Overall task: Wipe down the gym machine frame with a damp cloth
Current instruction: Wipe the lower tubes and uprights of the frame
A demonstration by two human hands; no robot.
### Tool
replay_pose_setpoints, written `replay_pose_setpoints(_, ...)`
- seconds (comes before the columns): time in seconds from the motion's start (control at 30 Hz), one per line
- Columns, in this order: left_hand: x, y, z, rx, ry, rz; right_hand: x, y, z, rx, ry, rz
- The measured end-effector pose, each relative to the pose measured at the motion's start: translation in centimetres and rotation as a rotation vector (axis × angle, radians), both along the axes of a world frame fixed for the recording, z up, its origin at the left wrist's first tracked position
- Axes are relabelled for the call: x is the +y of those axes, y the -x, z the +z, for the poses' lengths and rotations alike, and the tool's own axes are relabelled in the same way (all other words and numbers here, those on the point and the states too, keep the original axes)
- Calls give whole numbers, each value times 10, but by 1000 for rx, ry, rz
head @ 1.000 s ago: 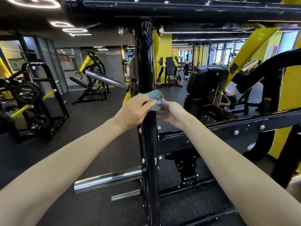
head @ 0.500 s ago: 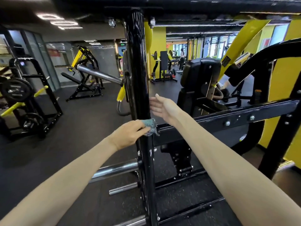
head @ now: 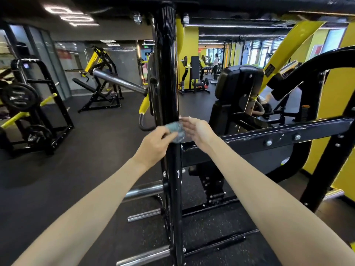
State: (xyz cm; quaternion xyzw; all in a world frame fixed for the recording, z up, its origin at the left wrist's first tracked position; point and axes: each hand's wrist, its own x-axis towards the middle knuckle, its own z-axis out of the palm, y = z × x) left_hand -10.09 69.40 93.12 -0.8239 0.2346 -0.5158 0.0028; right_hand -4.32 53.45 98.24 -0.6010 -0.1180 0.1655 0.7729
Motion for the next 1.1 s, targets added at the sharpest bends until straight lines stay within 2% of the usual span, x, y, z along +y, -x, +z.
replay_pose_setpoints(0.1,-6,-10,2,-66,256,-27,7,1,1,49,-13,-11)
replay_pose_setpoints(0.27,-14,3,-59,10,325,-34,11,5,10,68,116,-3)
replay_pose_setpoints(0.4,-30,-1,-32,-71,487,-29,19,0,-4,2,67,-36)
replay_pose_setpoints(0.53,-42,-10,5,-188,823,-9,26,-6,-13,11,24,-50)
replay_pose_setpoints(0.6,-46,-8,-9,-129,856,21,28,-10,-16,3,61,-45)
replay_pose_setpoints(0.73,-50,11,-53,164,1068,98,22,-6,-22,-114,107,-46)
replay_pose_setpoints(0.87,-58,0,27,66,1227,16,32,-9,-12,-182,201,-114)
replay_pose_setpoints(0.97,-44,-16,65,59,1194,6,42,-19,-2,-218,239,-130)
replay_pose_setpoints(1.1,-29,-27,6,315,1337,98,43,0,20,-261,178,-74)
